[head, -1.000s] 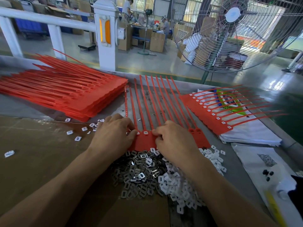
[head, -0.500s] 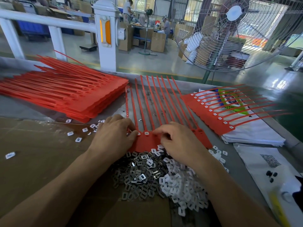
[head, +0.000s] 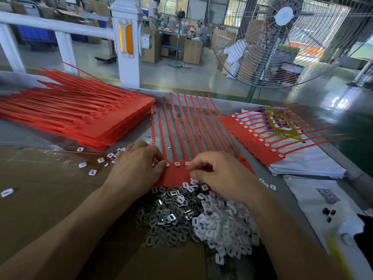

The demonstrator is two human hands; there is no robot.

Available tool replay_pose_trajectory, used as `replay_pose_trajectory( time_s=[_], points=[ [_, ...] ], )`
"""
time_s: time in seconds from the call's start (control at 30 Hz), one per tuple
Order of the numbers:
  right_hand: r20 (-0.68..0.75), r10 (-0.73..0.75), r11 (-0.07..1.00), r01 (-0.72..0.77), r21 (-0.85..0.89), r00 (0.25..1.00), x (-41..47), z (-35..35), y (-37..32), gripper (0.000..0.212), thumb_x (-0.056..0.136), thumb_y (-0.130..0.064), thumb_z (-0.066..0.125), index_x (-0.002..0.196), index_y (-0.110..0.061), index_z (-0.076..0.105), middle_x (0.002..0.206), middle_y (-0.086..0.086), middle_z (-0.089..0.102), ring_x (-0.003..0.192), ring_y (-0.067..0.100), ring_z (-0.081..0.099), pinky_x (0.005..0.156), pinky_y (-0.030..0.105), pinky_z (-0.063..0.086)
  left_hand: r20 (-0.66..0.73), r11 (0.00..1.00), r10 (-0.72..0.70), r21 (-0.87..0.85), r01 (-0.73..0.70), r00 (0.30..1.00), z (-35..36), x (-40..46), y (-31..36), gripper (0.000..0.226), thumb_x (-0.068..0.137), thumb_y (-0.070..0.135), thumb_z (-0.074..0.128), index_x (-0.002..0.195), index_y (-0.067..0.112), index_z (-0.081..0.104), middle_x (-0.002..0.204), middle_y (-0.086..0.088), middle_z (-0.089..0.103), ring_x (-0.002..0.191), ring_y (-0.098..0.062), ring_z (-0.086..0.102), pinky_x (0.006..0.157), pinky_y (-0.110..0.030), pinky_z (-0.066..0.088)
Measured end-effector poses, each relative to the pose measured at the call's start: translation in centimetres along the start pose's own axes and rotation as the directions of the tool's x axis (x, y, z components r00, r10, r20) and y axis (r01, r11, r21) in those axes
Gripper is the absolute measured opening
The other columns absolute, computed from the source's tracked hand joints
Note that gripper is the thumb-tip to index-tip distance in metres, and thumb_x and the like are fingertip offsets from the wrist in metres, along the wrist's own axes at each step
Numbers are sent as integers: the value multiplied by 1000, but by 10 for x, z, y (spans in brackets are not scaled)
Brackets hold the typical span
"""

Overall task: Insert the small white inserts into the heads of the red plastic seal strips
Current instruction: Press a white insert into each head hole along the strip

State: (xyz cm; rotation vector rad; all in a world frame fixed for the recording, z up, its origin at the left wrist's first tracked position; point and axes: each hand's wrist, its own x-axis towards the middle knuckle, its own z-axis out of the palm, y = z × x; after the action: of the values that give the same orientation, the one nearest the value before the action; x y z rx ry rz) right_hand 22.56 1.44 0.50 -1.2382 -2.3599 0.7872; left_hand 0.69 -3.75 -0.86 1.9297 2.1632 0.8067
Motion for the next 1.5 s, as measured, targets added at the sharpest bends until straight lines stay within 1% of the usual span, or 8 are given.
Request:
replay_pose_trajectory(
  time_s=[0.27,0.4,0.93,1.1,1.23,1.3,1.4,1.5],
  points=[
    [69,-38,995,44,-86,997,0,5,-12,15,81,-44,84,81,-33,73,89,-23,64,81,-5,61,64,12,42,-12,1000,-2,5,2,1000,1,0,0,17,92,45,63,101,32,70,107,7,57,111,-18,51,101,-44,41],
    [84,-21,994,30,-102,996,0,5,-15,15,83,-41,84,82,-31,72,87,-16,65,81,-4,61,68,17,44,-15,1000,1,1,-1,1000,1,0,0,15,92,45,64,99,33,70,106,8,57,111,-18,51,101,-44,41],
    [104,-59,982,76,-175,993,-5,9,-23,8,89,-36,77,86,-31,73,91,-18,65,83,-7,59,69,13,41,-9,1000,-6,-6,6,1000,1,-1,0,16,92,45,63,101,33,70,108,7,56,112,-18,50,102,-44,41],
    [28,-85,979,89,-184,996,-6,11,-25,8,95,-32,70,89,-27,74,88,-13,69,80,1,64,75,23,53,3,1000,-10,3,10,1000,0,-1,0,17,93,45,62,102,33,70,112,7,57,114,-18,49,103,-44,40],
    [6,-123,957,121,-266,992,-5,12,-27,12,98,-31,66,93,-23,73,89,-11,70,82,4,63,79,22,48,-2,1000,-6,6,6,1000,0,-1,0,16,92,45,63,101,33,70,110,7,57,112,-18,50,102,-44,40],
    [-10,-121,958,114,-261,993,-4,13,-27,14,100,-33,64,95,-23,73,87,-12,70,79,3,63,73,18,45,-1,1000,-3,5,3,1000,0,0,-1,17,92,46,63,100,33,70,109,7,57,111,-18,50,102,-44,41],
    [-119,-47,991,32,-131,992,-2,11,-20,11,101,-33,64,97,-25,70,81,-14,69,72,0,64,59,13,47,7,1000,-1,2,1,1000,0,0,-1,17,92,47,63,101,34,70,110,8,56,112,-17,50,102,-44,40],
    [-307,100,992,-73,98,946,3,5,-7,10,99,-28,67,90,-27,72,73,-13,71,68,-2,66,53,8,46,2,1000,1,-5,-1,1000,0,0,-2,16,92,46,63,101,35,70,109,9,56,112,-16,50,103,-44,40]
  ],
)
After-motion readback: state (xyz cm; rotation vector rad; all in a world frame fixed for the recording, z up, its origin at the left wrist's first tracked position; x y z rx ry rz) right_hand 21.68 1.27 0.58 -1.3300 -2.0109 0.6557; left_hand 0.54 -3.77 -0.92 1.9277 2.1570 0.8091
